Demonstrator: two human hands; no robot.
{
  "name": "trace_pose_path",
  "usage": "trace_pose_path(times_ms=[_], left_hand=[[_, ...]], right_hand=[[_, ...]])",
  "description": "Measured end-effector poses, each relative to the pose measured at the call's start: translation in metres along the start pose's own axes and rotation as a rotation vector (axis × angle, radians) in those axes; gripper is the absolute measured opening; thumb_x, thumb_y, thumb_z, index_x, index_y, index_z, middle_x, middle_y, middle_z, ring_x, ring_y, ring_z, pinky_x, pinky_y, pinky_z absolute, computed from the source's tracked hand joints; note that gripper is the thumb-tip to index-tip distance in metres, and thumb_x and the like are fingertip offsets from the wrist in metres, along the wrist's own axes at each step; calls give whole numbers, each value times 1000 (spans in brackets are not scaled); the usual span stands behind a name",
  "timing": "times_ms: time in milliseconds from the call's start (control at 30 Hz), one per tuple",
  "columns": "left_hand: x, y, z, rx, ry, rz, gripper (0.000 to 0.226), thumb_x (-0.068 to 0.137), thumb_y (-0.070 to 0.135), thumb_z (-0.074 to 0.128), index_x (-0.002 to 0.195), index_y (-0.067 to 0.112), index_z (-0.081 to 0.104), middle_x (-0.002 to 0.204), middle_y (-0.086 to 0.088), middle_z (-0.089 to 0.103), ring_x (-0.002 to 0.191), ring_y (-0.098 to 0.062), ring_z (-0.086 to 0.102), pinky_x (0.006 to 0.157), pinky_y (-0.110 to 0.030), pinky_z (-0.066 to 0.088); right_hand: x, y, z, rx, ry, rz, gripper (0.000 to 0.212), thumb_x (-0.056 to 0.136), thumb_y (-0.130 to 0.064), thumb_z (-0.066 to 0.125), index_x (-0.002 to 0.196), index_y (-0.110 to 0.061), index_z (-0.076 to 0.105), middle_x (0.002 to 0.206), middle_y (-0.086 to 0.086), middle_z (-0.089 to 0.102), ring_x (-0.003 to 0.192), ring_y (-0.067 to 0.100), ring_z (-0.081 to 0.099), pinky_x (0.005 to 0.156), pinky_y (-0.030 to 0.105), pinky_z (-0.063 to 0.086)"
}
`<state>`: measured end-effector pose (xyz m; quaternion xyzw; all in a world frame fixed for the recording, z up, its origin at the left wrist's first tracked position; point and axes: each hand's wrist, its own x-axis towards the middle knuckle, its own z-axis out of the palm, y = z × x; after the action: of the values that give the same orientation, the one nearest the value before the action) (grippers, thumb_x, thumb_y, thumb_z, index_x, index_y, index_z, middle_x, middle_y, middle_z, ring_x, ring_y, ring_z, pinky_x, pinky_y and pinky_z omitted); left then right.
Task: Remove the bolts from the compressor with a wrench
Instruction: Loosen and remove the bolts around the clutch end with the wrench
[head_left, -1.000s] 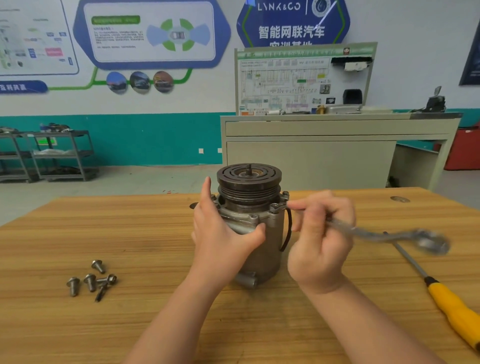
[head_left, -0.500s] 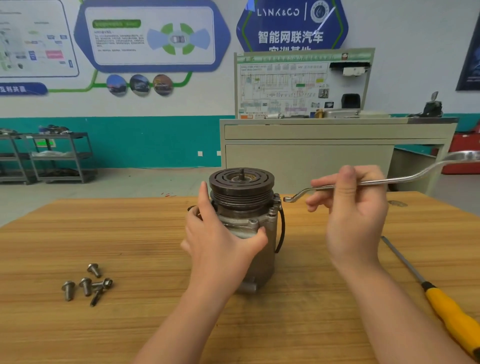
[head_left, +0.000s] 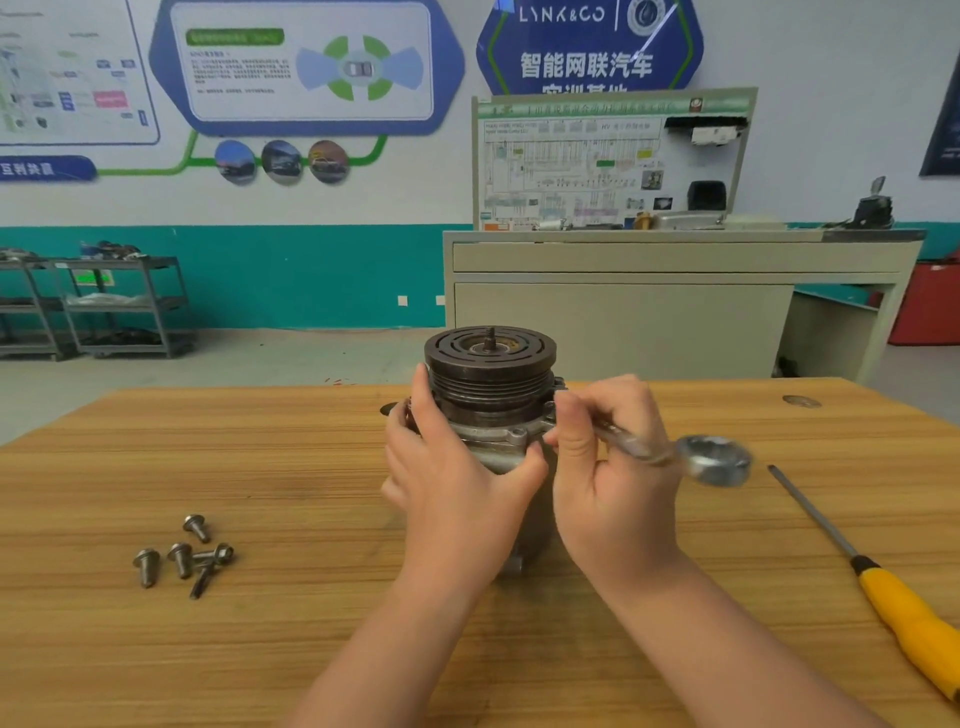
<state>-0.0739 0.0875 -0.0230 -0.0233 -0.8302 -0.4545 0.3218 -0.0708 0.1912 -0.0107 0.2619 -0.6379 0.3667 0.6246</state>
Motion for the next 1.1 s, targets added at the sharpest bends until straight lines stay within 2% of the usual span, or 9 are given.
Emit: trace_pose_path(times_ms=[100, 200, 300, 400, 567, 767, 967, 1033, 1100], left_hand=[[-1, 1, 0, -12, 0, 2, 115, 65, 59, 71, 151, 31, 0, 153, -6, 19, 140, -22, 18, 111, -47, 18], [0, 2, -1, 12, 10, -8, 115, 63, 54, 70, 151, 32, -1, 149, -5, 22, 137, -21, 20, 110, -46, 20], [1, 3, -1, 28, 9, -19, 116, 64, 53, 72, 150, 32, -2, 147, -5, 22, 136, -21, 20, 109, -47, 20], [2, 3, -2, 29, -13, -21, 115, 63, 57, 69, 149, 34, -4, 149, -5, 20, 136, -21, 19, 111, -48, 20], [1, 5, -4, 26, -21, -28, 116, 61, 61, 64, 150, 32, -4, 149, -5, 20, 137, -21, 19, 110, -48, 20], [1, 4, -3, 30, -8, -16, 116, 66, 54, 72, 151, 29, -2, 149, -5, 21, 137, -22, 20, 110, -48, 21], [2, 3, -2, 8, -10, -20, 117, 62, 56, 72, 151, 32, 0, 147, -7, 23, 134, -21, 22, 108, -47, 22], [3, 3, -2, -3, -11, -24, 116, 59, 53, 72, 149, 35, 0, 145, -8, 23, 133, -20, 21, 108, -45, 22], [3, 3, -2, -15, -18, -21, 116, 59, 48, 75, 147, 40, 0, 144, -7, 22, 131, -18, 20, 108, -43, 21]], right_hand=[[-1, -2, 3, 134, 107, 114, 24, 105, -39, 34, 91, -23, 46, 67, 5, 55, 56, 15, 52, 57, 19, 43], [13, 14, -2, 461, 412, 689, 27, 105, -25, 32, 86, -12, 45, 60, 2, 62, 40, 17, 51, 44, 22, 41], [28, 36, -15, 824, 398, 1113, 31, 106, -20, 35, 80, -7, 44, 59, 8, 65, 42, 18, 57, 45, 24, 45], [37, 34, -24, 812, 365, 916, 25, 106, -24, 36, 87, -10, 46, 69, 7, 68, 56, 20, 66, 53, 27, 54], [28, 15, -21, 308, 89, 364, 20, 100, -41, 44, 86, -26, 44, 71, -3, 66, 54, 10, 67, 54, 20, 52], [13, 13, -16, 146, -11, 167, 26, 100, -50, 41, 90, -26, 46, 64, -4, 63, 58, 2, 65, 57, 13, 49], [0, -5, 3, 192, 113, 183, 26, 104, -41, 34, 88, -22, 42, 70, 1, 58, 56, 18, 60, 59, 24, 49], [8, -2, 3, 329, 314, 437, 23, 104, -31, 32, 85, -21, 41, 66, -3, 61, 48, 16, 57, 50, 24, 48], [21, 15, -2, 533, 460, 847, 26, 106, -23, 30, 84, -13, 41, 60, 0, 64, 41, 16, 54, 42, 21, 44]])
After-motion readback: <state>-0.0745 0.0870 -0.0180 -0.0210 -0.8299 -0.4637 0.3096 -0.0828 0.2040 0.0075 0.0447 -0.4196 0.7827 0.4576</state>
